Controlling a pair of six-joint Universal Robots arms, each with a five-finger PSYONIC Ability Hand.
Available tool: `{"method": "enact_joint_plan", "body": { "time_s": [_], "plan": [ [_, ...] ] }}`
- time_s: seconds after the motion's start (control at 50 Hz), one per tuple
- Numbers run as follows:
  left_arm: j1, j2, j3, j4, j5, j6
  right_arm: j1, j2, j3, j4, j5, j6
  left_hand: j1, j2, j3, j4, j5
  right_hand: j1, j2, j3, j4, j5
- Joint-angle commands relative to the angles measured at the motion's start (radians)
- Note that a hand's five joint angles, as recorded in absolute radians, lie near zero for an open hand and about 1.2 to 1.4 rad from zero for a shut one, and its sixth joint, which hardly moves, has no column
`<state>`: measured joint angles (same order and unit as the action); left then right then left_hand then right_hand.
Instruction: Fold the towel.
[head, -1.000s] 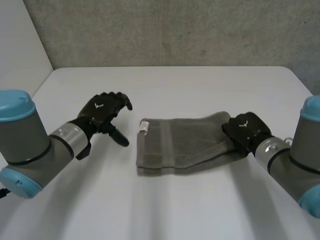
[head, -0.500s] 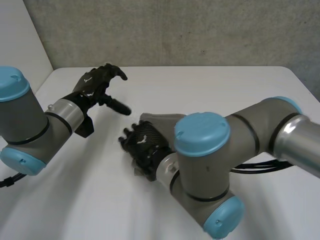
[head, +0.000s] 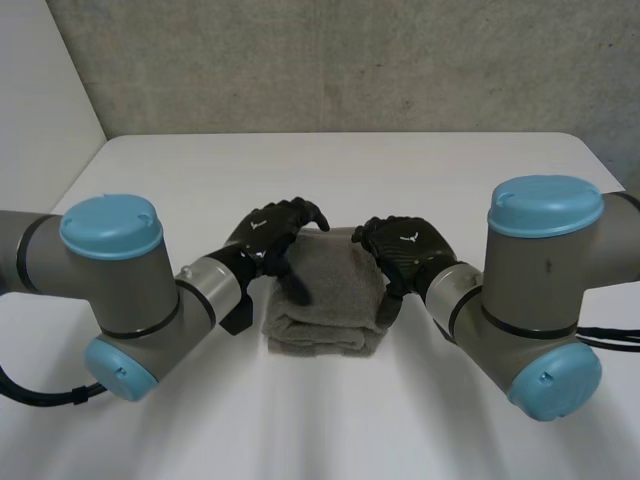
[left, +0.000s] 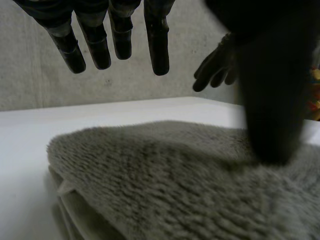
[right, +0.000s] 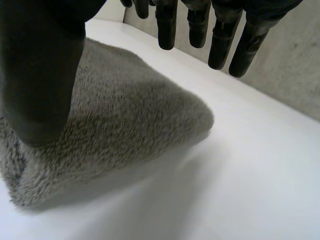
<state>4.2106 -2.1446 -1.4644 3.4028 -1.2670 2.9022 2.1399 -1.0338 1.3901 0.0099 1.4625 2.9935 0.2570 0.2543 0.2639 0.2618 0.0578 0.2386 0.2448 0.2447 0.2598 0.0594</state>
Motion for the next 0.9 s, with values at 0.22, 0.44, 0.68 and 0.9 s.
{"method": "enact_joint_plan", "body": {
  "time_s": [0.22, 0.44, 0.68, 0.9],
  "plan": [
    [0.078, -0.029, -0.079, -0.005, 0.0, 0.083, 0.003, 0.095, -0.025, -0.018, -0.002, 0.065, -0.061, -0.058, -0.068, -0.066, -0.036, -0.064, -0.07, -0.07, -0.085, -0.059],
    [0.078, -0.063, -0.08, -0.003, 0.0, 0.092, 0.003, 0.109, -0.025, -0.056, -0.004, 0.067, -0.061, -0.058, -0.068, -0.066, -0.036, -0.064, -0.07, -0.07, -0.085, -0.059],
    [0.078, -0.049, -0.077, -0.005, 0.0, 0.091, 0.003, 0.115, -0.025, -0.06, -0.004, 0.065, -0.064, -0.061, -0.071, -0.069, -0.039, -0.064, -0.07, -0.07, -0.085, -0.059],
    [0.097, 0.138, -0.06, -0.016, -0.025, 0.089, 0.003, -0.073, -0.025, -0.045, 0.022, 0.058, -0.064, -0.061, -0.071, -0.069, -0.039, -0.064, -0.07, -0.07, -0.085, -0.059]
  ]
}}
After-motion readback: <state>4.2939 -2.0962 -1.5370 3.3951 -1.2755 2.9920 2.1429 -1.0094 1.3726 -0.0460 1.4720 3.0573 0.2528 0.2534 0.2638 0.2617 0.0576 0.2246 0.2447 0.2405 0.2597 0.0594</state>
